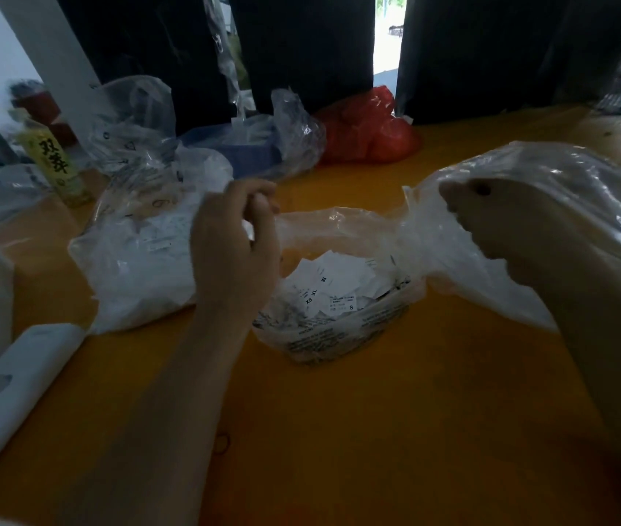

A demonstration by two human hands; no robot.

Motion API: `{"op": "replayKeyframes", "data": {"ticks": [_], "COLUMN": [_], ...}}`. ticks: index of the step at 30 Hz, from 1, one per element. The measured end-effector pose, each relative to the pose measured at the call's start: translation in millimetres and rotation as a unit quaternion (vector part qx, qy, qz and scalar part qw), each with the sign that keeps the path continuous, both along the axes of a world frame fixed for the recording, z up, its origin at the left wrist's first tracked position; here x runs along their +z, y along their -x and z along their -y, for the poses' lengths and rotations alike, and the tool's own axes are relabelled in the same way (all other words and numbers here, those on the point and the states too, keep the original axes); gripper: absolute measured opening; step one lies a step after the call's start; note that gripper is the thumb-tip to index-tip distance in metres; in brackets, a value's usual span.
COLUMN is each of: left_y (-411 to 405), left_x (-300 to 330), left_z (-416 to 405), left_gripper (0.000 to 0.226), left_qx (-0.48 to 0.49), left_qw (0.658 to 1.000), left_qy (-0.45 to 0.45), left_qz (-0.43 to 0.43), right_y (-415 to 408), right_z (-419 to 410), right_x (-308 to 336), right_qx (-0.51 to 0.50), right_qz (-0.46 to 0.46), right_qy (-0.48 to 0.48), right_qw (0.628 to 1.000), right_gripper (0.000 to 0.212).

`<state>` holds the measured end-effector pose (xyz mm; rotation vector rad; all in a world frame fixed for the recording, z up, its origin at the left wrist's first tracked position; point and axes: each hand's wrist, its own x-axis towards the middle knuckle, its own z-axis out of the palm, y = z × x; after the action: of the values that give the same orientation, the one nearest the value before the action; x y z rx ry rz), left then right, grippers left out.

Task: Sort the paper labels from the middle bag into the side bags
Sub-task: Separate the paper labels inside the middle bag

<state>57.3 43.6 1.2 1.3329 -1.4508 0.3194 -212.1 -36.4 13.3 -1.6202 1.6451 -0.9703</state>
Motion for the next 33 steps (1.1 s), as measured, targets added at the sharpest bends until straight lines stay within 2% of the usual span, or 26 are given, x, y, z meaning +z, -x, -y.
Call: {"op": "replayKeyframes", "data": {"ticks": [2, 3, 5, 7, 9, 11, 13, 16, 21, 23, 26, 33], "left_y": [14, 20, 30, 36, 39, 39, 35, 29, 24, 24, 24, 24], "left_x": [-7, -10, -14, -16, -17, -16, -18, -22, -20, -20, -22, -26], "left_z": [-1, -1, -1, 0, 2, 3, 5, 7, 9, 10, 10, 11], "left_gripper": [0.024, 0.023, 0.025, 0.037, 0.048, 0.051, 0.04, 0.014, 0.014, 0.014, 0.013, 0.013], "left_qx": [-0.078, -0.11, -0.162, -0.206, -0.252, -0.303, -0.318, -0.316, -0.309, -0.307, -0.305, -0.294], "left_qw": [0.994, 0.988, 0.968, 0.936, 0.893, 0.843, 0.82, 0.815, 0.802, 0.801, 0.802, 0.817], "left_qy": [-0.061, -0.096, -0.169, -0.247, -0.31, -0.335, -0.327, -0.307, -0.304, -0.31, -0.314, -0.318], "left_qz": [-0.033, -0.051, -0.094, -0.144, -0.208, -0.293, -0.347, -0.376, -0.411, -0.41, -0.407, -0.382], "right_y": [-9, -13, -22, -30, -36, -43, -48, -53, -56, -56, -56, -56], "right_z": [-9, -11, -16, -24, -30, -34, -38, -41, -40, -40, -37, -34], "right_x": [3, 1, -2, -3, -6, -9, -13, -16, -21, -22, -25, -29], "right_qx": [0.053, 0.088, 0.138, 0.185, 0.225, 0.252, 0.268, 0.278, 0.232, 0.22, 0.192, 0.171], "right_qz": [0.219, 0.275, 0.306, 0.317, 0.309, 0.276, 0.243, 0.215, 0.162, 0.105, 0.028, 0.064], "right_qy": [-0.043, -0.064, -0.089, -0.095, -0.083, -0.06, -0.053, -0.051, 0.044, 0.084, 0.138, 0.144], "right_qw": [0.973, 0.955, 0.938, 0.925, 0.92, 0.925, 0.931, 0.935, 0.958, 0.966, 0.971, 0.973], "right_gripper": [0.036, 0.035, 0.035, 0.035, 0.038, 0.041, 0.043, 0.049, 0.059, 0.049, 0.02, 0.024]}}
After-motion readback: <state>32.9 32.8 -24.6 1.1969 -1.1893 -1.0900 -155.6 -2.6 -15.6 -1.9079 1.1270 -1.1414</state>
